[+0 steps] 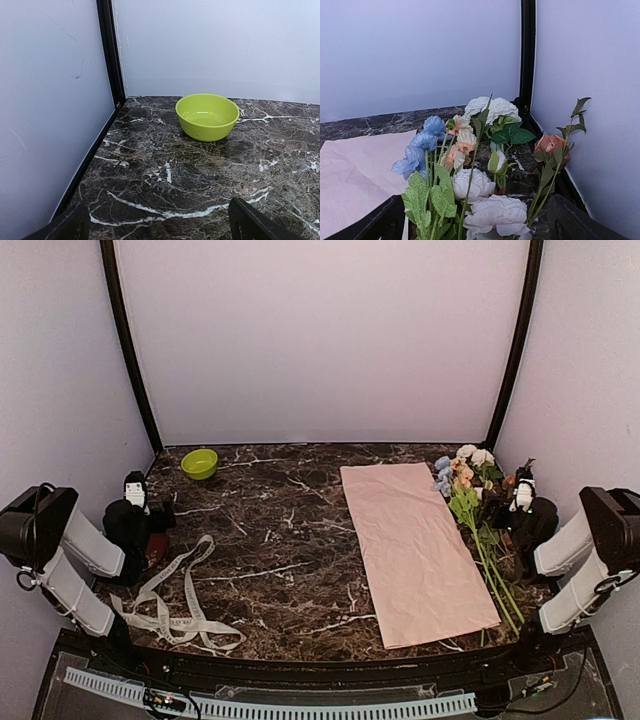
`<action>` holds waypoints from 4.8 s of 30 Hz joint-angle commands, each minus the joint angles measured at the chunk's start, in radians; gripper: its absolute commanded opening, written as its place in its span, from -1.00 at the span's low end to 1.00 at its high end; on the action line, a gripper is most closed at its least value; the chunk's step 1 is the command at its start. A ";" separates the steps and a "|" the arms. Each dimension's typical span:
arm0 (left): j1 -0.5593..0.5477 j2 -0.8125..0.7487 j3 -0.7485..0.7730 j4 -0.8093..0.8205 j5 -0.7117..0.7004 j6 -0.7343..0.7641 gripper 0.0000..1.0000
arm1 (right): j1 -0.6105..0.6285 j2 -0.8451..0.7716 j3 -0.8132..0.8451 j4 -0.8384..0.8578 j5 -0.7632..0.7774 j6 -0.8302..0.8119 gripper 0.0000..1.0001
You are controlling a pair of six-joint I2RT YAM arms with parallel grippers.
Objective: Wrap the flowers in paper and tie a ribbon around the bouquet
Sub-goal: Move the folded wrapping paper to the center of the board, then pick up the folded wrapping paper from the center of the board.
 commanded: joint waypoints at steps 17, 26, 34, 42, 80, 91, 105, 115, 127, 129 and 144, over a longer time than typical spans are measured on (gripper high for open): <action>-0.027 -0.278 0.292 -0.503 0.110 0.056 0.79 | -0.016 -0.321 0.237 -0.583 0.023 0.114 1.00; -0.513 -0.493 0.447 -0.784 0.148 0.204 0.54 | 0.108 -0.271 0.664 -1.433 -0.298 0.191 0.24; -0.935 -0.256 0.559 -0.974 0.044 0.196 0.52 | 0.367 -0.223 0.636 -1.732 -0.050 0.243 0.24; -1.002 0.049 0.755 -1.206 0.175 0.095 0.45 | 0.450 -0.084 0.548 -1.775 -0.048 0.306 0.32; -1.025 -0.163 0.515 -1.647 0.160 0.640 0.57 | 0.810 0.078 0.749 -1.703 -0.102 0.505 0.28; -1.025 -0.156 0.452 -1.431 0.041 0.634 0.10 | 0.810 0.072 0.723 -1.666 -0.127 0.483 0.28; -1.050 -0.100 0.424 -1.340 -0.036 0.685 -0.10 | 0.810 0.010 0.711 -1.678 -0.139 0.467 0.28; -1.066 -0.079 0.410 -1.368 -0.078 0.709 -0.10 | 0.810 -0.039 0.688 -1.700 -0.131 0.467 0.28; -1.065 -0.042 0.436 -1.303 -0.139 0.671 -0.97 | 0.810 -0.055 0.695 -1.716 -0.135 0.455 0.28; -1.066 -0.048 0.441 -1.279 -0.163 0.636 -1.00 | 0.810 -0.060 0.700 -1.720 -0.137 0.454 0.28; -0.969 -0.258 0.401 -1.077 -0.082 -0.063 -1.00 | 0.691 -0.280 0.626 -1.607 -0.298 0.507 0.43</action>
